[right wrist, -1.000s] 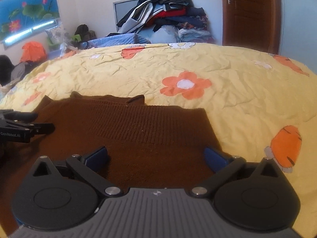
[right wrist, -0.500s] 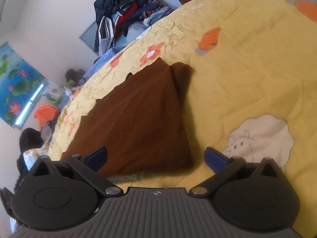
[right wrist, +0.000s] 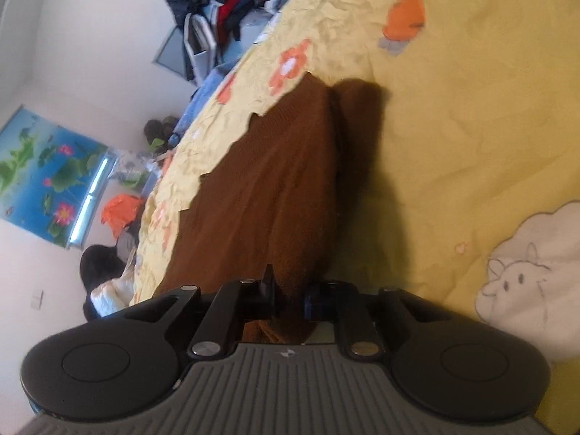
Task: Fold small clothes
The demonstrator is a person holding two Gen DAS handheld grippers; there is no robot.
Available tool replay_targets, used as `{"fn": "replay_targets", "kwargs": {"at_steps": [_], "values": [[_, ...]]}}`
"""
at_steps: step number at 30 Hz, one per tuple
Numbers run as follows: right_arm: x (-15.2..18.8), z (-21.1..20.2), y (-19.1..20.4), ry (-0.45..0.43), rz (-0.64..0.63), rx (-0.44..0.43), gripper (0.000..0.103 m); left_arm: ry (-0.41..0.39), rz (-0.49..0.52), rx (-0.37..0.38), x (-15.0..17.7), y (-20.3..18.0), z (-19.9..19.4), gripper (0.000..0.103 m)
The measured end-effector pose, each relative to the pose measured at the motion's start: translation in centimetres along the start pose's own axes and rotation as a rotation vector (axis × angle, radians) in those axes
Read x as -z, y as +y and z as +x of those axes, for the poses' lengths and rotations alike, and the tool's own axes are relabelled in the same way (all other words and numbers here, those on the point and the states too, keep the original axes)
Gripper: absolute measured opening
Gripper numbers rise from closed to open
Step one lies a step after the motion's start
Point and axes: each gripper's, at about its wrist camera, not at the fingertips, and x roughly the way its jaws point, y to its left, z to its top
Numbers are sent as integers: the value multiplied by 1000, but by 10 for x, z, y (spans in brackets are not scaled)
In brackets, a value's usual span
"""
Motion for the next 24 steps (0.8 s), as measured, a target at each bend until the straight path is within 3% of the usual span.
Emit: {"fn": "replay_targets", "kwargs": {"at_steps": [4, 6, 8, 9, 10, 11, 13, 15, 18, 22, 24], "values": [[12, -28, 4, 12, -46, 4, 20, 27, 81, -81, 3, 16, -1, 15], [20, -20, -5, 59, -66, 70, 26, 36, 58, -54, 4, 27, -1, 18], [22, -18, -8, 59, -46, 66, 46, 51, 79, -86, -2, 20, -12, 30], [19, -22, -6, 47, -39, 54, 70, 19, 107, -104, -7, 15, -21, 33], [14, -28, -1, 4, -58, 53, 92, -34, 143, -114, -13, 9, -31, 42], [8, -36, 5, -59, -89, 54, 98, -105, 191, -130, -24, 2, -38, 59], [-10, -43, 15, -139, -167, 54, 96, -234, 284, -177, -41, -16, -46, 78], [-38, -30, 27, -152, -217, 93, 93, -263, 371, -190, -62, -36, -28, 78], [-76, 7, 39, -132, -280, 91, 89, -186, 421, -164, -89, -57, 28, 77], [-109, 74, 52, -61, -333, 190, 78, -78, 497, -233, -105, -83, 114, 60], [-114, 104, 56, -15, -377, 263, 76, -24, 535, -285, -106, -88, 143, 58]]}}
